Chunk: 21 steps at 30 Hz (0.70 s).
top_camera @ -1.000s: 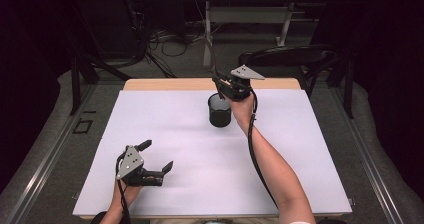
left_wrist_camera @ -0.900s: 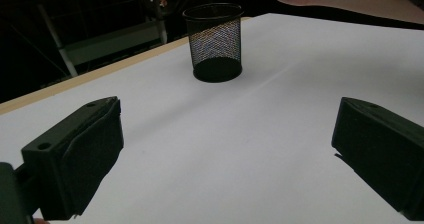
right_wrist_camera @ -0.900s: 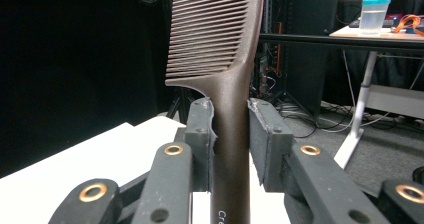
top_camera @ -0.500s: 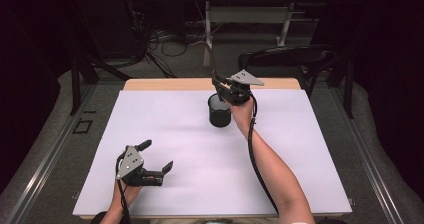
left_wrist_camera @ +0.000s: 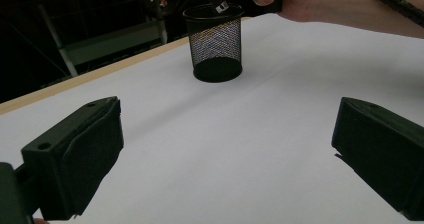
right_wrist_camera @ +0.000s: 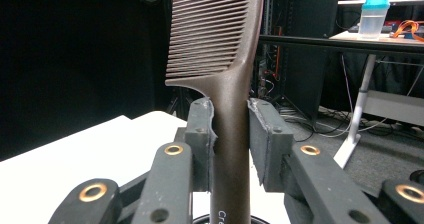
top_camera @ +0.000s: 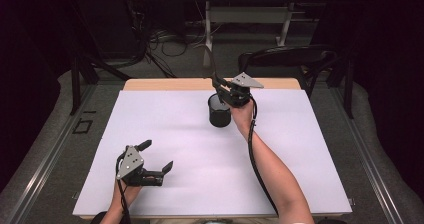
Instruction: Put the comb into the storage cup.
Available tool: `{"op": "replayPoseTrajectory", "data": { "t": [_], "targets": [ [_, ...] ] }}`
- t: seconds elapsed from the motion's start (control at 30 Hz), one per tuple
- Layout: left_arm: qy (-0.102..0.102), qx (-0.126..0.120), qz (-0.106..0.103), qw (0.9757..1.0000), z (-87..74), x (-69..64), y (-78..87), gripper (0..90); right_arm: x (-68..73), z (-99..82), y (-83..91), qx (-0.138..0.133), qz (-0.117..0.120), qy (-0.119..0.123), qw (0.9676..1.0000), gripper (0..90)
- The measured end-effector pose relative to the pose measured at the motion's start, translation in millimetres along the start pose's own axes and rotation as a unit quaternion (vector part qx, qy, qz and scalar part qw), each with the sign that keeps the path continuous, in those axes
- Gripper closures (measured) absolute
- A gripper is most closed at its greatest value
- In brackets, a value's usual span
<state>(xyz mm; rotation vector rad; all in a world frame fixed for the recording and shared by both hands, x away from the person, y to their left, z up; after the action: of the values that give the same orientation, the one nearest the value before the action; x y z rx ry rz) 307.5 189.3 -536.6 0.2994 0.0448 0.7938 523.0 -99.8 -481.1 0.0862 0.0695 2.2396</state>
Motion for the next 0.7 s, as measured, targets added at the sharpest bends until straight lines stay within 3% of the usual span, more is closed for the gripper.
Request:
{"op": "replayPoseTrajectory", "data": {
  "t": [0.7],
  "targets": [
    [0.000, 0.000, -0.001, 1.0000, 0.0, -0.5, 0.2, 0.2, -1.2, -14.8, 1.0, 0.011, 0.005, 0.003, 0.9999, 72.5]
  ]
}}
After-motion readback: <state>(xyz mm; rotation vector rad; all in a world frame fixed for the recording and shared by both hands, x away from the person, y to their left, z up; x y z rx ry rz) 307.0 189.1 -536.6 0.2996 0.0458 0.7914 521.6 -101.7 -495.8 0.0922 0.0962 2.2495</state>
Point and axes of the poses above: each handheld gripper's, and its own axes: y roughly backward along the jaws, z roughly out of its top, x roughly to its left, the point moved 3 cm from there along -y, roughly forward along the jaws, and after that the axes turned 1 degree about -z, right-handed, at the moved point
